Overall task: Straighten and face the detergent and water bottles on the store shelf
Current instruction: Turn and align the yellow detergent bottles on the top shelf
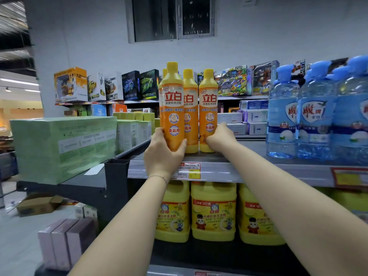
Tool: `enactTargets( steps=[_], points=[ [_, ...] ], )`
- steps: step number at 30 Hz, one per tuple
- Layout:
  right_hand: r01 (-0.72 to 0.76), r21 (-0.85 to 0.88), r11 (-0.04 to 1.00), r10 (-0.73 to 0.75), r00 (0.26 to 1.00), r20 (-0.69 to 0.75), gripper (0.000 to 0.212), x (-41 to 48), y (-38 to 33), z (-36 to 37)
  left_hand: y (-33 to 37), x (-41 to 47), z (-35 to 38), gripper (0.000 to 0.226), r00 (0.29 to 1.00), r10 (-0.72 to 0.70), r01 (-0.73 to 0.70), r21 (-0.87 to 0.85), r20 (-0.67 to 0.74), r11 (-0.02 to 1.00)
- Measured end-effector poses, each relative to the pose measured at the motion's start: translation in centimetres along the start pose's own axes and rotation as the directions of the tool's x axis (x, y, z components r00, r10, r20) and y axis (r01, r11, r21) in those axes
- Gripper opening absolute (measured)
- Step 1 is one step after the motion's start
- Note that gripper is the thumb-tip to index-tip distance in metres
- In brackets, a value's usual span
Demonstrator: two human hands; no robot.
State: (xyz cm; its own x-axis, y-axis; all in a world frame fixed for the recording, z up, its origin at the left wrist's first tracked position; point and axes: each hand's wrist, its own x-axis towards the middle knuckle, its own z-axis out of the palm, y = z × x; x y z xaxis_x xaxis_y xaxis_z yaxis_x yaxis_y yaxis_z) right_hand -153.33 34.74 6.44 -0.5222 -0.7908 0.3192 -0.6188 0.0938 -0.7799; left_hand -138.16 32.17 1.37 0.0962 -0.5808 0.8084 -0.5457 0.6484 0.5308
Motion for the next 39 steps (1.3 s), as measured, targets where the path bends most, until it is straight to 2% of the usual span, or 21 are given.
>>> enactTargets(
  steps=[4,9,11,14,16,18,20,23,28,36,39],
  points=[
    [0.03,-0.027,0.999,-0.029,0.999,0.015,0.042,0.1,0.2,-0.1,0.1,0.0,-0.1,0.065,0.999,0.042,-0.042,-0.019,0.017,0.999],
    [0.084,0.036,0.996,-0.087,0.993,0.085,0.043,-1.0,0.3,-1.0,0.2,-0.1,-0.1,0.078,0.998,0.053,-0.053,0.01,0.018,0.999],
    [0.12,0.041,0.992,-0.121,0.993,0.016,0.044,-1.5,0.4,-0.9,0.2,-0.2,0.0,0.078,0.998,0.055,-0.056,0.029,0.014,0.998],
    [0.319,-0.032,0.947,-0.321,0.939,-0.123,0.036,-2.7,0.4,-0.5,0.1,-0.3,0.0,0.069,0.999,0.038,-0.038,0.016,0.005,0.999],
    [0.431,0.015,0.902,-0.429,0.902,-0.054,0.035,-3.9,0.1,-0.2,0.1,-0.2,-0.1,0.063,0.999,0.032,-0.032,0.005,0.002,0.999],
    [0.468,0.054,0.882,-0.47,0.88,0.061,0.04,-4.8,-0.1,0.4,0.1,-0.2,-0.3,0.058,1.0,0.019,-0.019,0.008,0.017,1.0],
    [0.475,0.013,0.88,-0.473,0.874,0.107,0.046,-5.3,-0.1,1.1,0.2,-0.2,-0.4,0.052,0.999,0.008,-0.009,0.032,0.043,0.999],
    [0.458,-0.027,0.888,-0.456,0.887,0.07,0.049,-5.4,-0.1,1.7,0.0,-0.3,-0.4,0.043,0.998,0.022,-0.025,0.043,0.057,0.999],
    [0.478,-0.141,0.867,-0.48,0.877,0.019,0.051,-5.3,0.4,2.1,-0.3,-0.4,-0.1,0.043,0.997,0.073,-0.075,0.042,0.04,0.996],
    [0.477,-0.283,0.832,-0.489,0.872,0.03,0.056,-5.7,0.5,2.0,-0.3,-0.6,0.1,0.044,1.0,0.027,-0.027,0.014,-0.01,1.0],
    [0.468,-0.258,0.845,-0.471,0.88,0.057,0.052,-6.0,0.4,1.8,-0.2,-0.5,-0.1,0.045,1.0,0.013,-0.013,0.004,0.013,1.0]
  ],
)
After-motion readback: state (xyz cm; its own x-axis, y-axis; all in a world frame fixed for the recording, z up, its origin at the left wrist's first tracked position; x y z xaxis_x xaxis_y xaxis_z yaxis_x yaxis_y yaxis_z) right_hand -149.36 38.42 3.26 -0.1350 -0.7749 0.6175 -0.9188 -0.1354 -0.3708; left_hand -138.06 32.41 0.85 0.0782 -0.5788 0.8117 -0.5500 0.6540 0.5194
